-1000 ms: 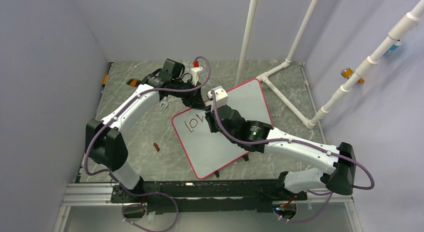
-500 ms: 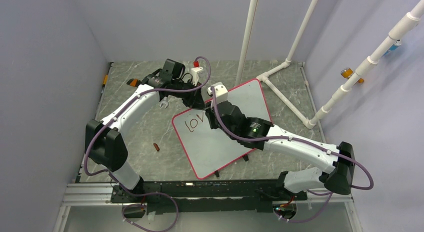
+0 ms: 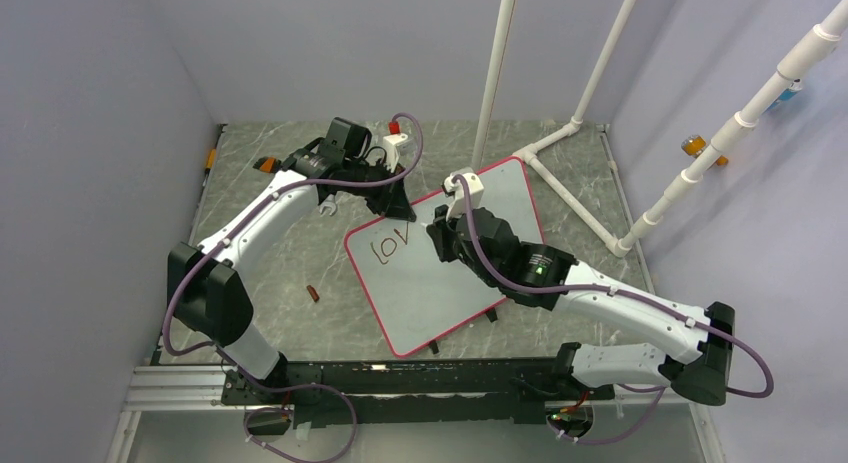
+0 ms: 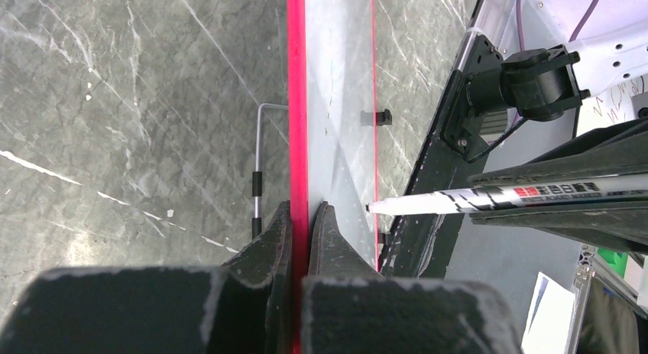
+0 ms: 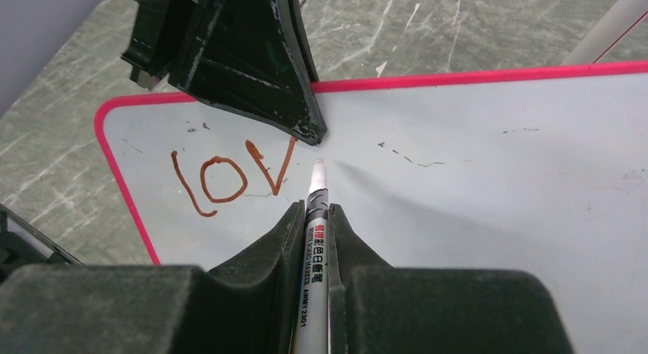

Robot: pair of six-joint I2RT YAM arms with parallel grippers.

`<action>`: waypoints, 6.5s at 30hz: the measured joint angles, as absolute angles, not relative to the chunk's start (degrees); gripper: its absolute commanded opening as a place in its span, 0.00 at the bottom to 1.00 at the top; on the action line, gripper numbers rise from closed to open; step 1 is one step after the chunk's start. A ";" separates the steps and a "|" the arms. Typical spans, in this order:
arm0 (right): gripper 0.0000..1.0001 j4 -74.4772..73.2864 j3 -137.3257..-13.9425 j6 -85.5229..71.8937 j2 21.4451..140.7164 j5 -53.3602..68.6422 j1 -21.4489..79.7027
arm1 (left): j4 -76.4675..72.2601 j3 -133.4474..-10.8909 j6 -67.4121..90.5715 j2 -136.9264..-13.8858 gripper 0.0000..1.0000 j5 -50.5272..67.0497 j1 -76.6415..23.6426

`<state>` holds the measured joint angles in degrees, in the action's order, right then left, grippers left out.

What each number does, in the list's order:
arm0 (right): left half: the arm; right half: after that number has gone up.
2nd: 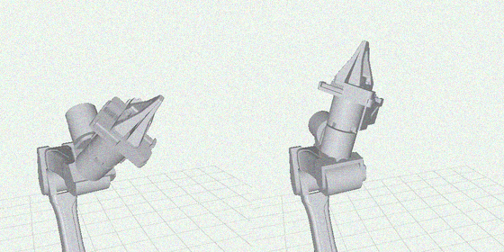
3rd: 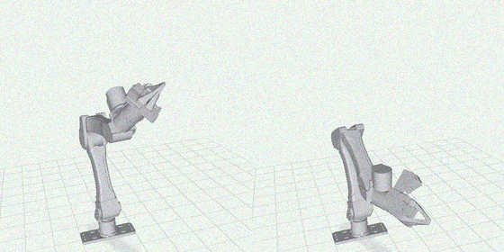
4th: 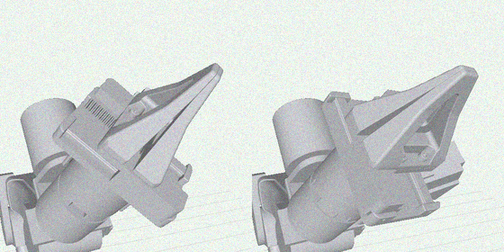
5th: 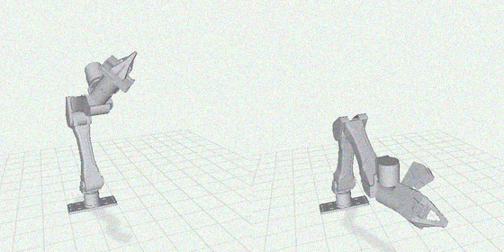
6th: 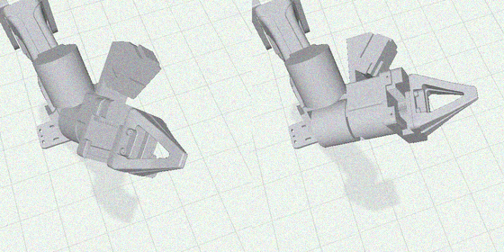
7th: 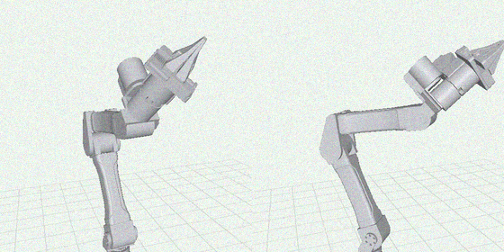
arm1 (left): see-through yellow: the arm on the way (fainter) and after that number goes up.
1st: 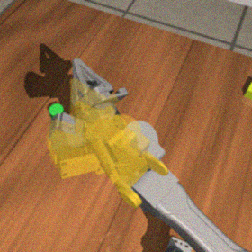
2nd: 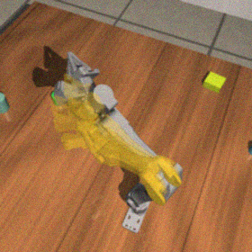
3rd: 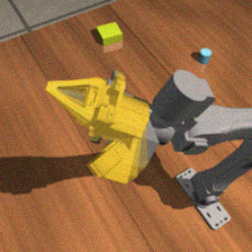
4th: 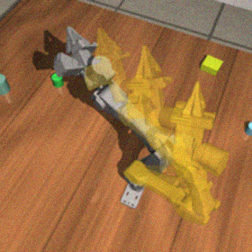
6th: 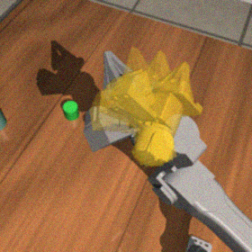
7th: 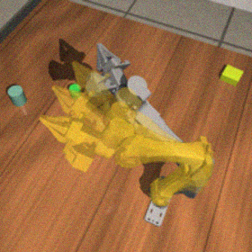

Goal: Write a sentence on the whiteboard
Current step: Write a sentence.

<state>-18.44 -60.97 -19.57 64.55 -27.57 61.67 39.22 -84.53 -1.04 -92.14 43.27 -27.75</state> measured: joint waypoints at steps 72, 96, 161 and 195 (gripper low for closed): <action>0.00 -14.66 -58.35 -20.86 67.29 -21.82 57.91 | 39.20 -84.01 -1.06 -92.12 0.00 42.13 -27.90; 0.00 -17.67 -55.02 -22.61 64.27 -25.71 57.95 | 39.05 -83.92 -1.06 -92.12 0.00 42.11 -27.90; 0.00 -13.43 -47.77 -11.66 50.68 -6.98 60.01 | 34.87 -77.69 3.64 -82.13 0.00 32.34 -31.53; 0.00 -9.08 -45.80 -12.21 59.96 -16.80 73.30 | 34.35 -77.38 3.66 -82.13 0.00 31.20 -31.73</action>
<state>-9.08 -45.80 -12.21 59.96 -16.80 73.30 34.35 -77.38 3.66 -82.13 31.20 -31.73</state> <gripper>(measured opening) 0.141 0.047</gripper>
